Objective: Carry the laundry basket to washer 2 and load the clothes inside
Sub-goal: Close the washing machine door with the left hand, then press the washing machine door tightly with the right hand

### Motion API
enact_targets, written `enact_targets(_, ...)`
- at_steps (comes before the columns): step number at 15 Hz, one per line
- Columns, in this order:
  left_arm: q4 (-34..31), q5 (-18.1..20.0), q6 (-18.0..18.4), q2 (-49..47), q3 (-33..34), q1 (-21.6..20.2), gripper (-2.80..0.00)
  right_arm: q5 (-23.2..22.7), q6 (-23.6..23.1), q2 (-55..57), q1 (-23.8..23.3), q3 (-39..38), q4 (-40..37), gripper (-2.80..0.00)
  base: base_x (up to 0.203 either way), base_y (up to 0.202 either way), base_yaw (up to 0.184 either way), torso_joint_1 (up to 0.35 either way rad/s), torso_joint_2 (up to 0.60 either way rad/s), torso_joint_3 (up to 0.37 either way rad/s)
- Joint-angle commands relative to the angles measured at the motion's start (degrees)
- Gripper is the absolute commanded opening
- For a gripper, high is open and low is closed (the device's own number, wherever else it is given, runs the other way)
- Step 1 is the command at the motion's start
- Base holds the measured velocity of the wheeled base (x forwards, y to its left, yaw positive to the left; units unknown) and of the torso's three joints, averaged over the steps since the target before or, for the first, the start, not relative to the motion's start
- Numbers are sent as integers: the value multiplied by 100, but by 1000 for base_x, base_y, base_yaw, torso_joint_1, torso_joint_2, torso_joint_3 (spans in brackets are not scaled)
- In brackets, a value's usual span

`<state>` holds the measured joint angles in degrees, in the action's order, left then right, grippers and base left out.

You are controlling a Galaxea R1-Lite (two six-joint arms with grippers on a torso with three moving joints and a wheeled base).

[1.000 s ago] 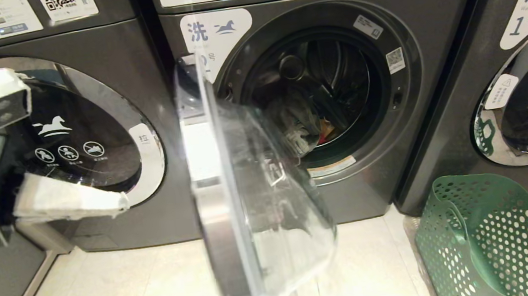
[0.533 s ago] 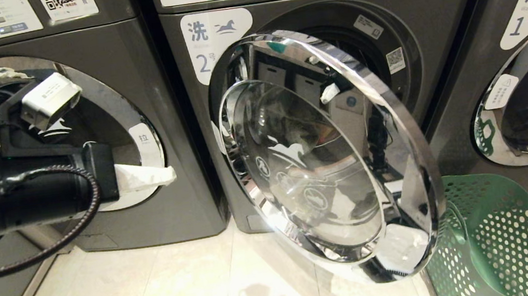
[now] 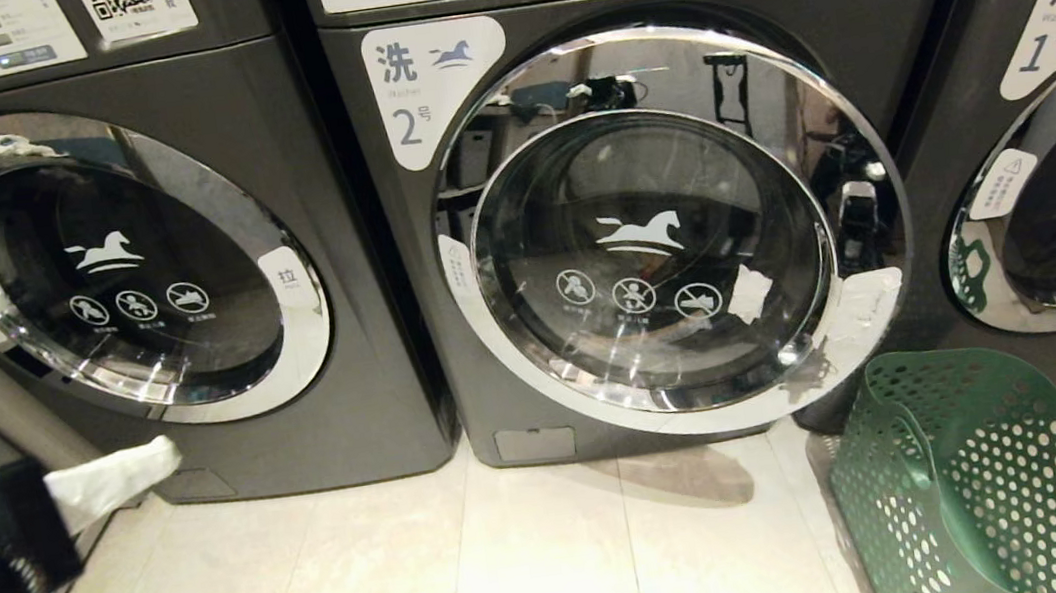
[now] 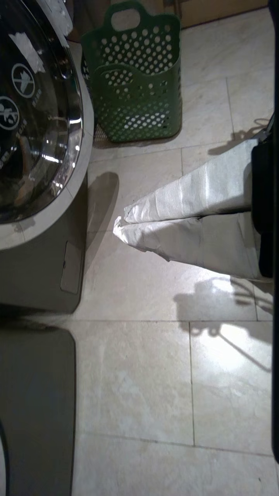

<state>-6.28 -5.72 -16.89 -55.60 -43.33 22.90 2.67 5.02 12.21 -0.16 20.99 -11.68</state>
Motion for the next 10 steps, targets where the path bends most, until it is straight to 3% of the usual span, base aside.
enact_targets(1, -1, -158, 45, 1337, 545, -307, -280, -7, 148, 1508, 1, 574, -29, -280, 0, 0, 0, 0, 0, 0)
enact_targets(4, -170, -407, 238, 2923, 1344, -1360, -280, -178, 403, 3380, 11, 776, 567, -280, 0, 0, 0, 0, 0, 0)
enact_targets(6, -495, -854, 345, 3740, 2326, -2260, -280, -333, 489, 4669, 12, 577, 1718, -280, 0, 0, 0, 0, 0, 0)
enact_targets(8, -631, -1865, 367, 3977, 3079, -2542, -280, -407, 528, 6049, 10, 407, 3101, -280, 0, 0, 0, 0, 0, 0)
enact_targets(10, -505, -2116, 292, 4036, 3468, -2619, -280, -448, 538, 7653, 5, 348, 4736, -280, 0, 0, 0, 0, 0, 0)
